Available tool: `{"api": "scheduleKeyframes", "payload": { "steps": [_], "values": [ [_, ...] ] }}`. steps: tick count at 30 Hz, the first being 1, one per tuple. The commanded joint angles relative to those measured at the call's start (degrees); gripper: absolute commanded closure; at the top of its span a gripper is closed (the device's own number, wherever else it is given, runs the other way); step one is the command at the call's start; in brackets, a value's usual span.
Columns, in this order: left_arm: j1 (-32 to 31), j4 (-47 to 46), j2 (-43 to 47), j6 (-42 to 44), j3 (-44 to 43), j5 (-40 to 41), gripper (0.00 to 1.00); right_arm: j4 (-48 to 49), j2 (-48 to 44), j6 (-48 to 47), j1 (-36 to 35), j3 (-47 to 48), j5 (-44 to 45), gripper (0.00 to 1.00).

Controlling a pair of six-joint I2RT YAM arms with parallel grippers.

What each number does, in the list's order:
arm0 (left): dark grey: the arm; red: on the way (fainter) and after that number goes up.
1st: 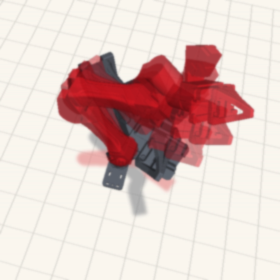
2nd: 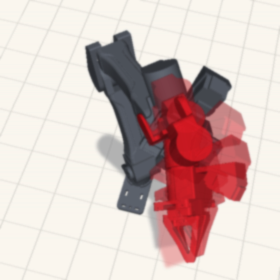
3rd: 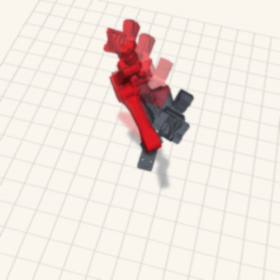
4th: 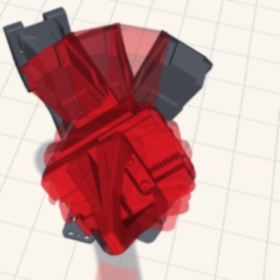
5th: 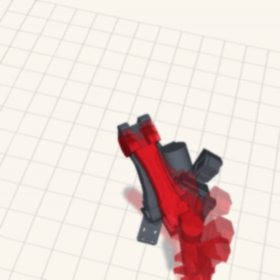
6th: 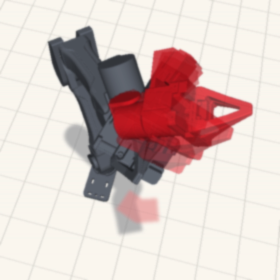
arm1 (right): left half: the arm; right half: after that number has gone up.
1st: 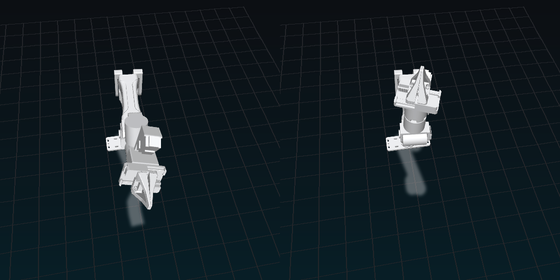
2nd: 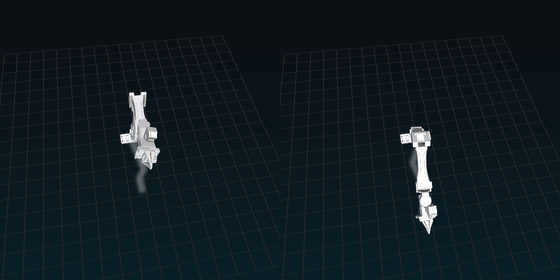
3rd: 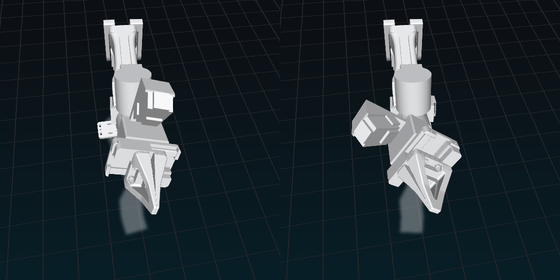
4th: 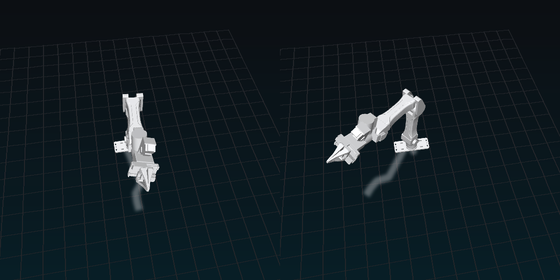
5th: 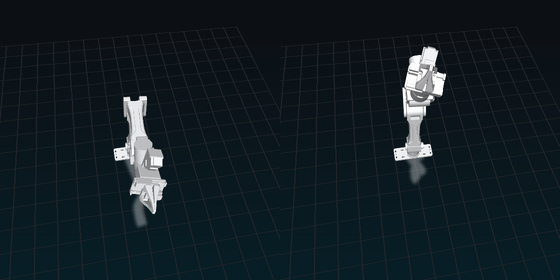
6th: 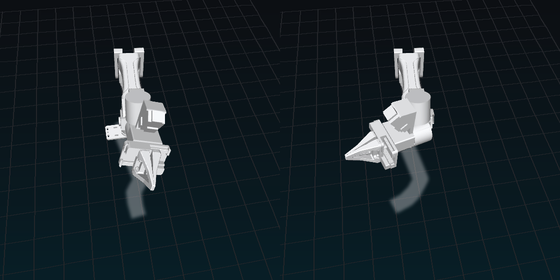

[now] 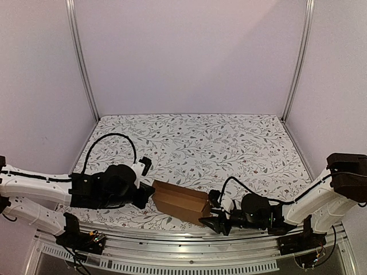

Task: Fold the paper box

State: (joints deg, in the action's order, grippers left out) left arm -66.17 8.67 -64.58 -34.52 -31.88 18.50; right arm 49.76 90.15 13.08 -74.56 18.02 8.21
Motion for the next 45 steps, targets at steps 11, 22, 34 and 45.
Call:
{"api": "scheduleKeyframes", "payload": {
  "steps": [11, 22, 34, 45],
  "values": [
    [-4.84, 2.98, -5.33, -2.03, 0.64, 4.02, 1.0, 1.13, 0.97, 2.3, 0.95, -0.26, 5.76, 0.78],
    [-6.38, 3.65, -5.23, -2.87, -0.18, 5.76, 1.0, 1.52, -0.05, 3.66, 0.93, -0.24, 6.02, 0.5],
    [-7.5, 6.5, -9.47, -7.71, -3.89, 10.84, 1.0, -5.98, -6.79, 4.64, 0.93, -1.93, 8.05, 0.02],
    [-12.05, 15.15, -17.73, -15.64, -12.14, 19.19, 1.0, -39.03, -35.09, 6.1, 0.99, -0.07, 10.48, 0.01]
  ]
}}
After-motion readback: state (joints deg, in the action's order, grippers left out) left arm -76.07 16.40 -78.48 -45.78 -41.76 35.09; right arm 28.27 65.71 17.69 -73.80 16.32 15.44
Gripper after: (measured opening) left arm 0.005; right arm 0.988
